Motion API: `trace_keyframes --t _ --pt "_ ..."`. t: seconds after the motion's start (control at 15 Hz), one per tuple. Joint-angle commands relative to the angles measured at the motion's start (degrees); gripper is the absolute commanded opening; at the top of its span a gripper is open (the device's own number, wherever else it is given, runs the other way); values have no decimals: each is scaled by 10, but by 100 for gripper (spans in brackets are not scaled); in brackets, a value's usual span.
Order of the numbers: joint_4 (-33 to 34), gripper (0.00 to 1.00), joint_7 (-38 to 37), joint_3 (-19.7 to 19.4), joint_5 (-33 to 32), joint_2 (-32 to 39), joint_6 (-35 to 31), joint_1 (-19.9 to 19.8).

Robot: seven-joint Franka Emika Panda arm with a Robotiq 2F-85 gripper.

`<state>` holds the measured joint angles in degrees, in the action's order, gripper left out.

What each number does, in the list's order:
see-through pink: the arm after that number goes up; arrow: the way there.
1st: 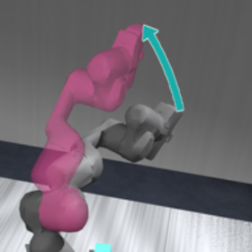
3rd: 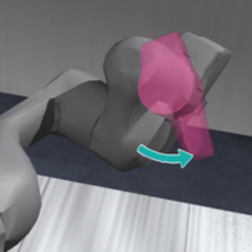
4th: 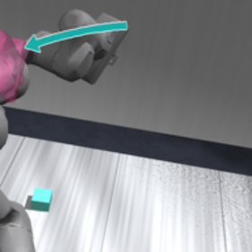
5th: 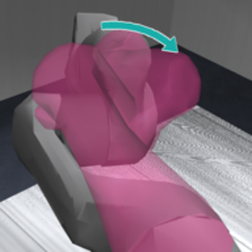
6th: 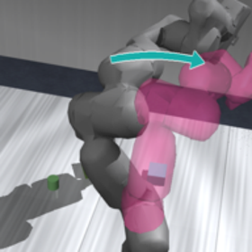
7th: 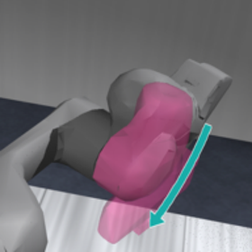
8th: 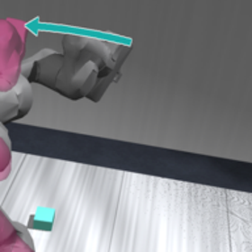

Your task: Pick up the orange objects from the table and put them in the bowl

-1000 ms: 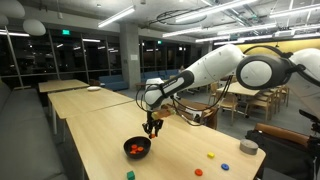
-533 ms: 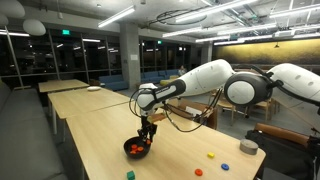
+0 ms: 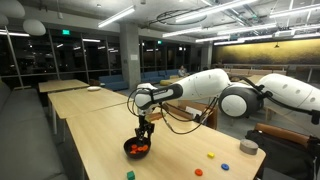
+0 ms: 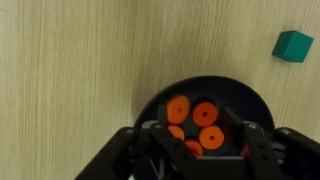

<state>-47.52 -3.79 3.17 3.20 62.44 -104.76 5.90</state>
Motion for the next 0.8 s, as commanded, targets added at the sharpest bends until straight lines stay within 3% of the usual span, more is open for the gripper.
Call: trace_keyframes --t 0.0,0.07,0.13,0.53,0.73 --pt "73 88 7 4 3 35 8 -1" --pt "71 97 6 4 3 33 4 -1" --pt "72 100 6 4 4 34 5 -2" --pt "-2 100 22 15 26 -33 177 -38" --pt "-46 100 70 26 39 -67 255 -58"
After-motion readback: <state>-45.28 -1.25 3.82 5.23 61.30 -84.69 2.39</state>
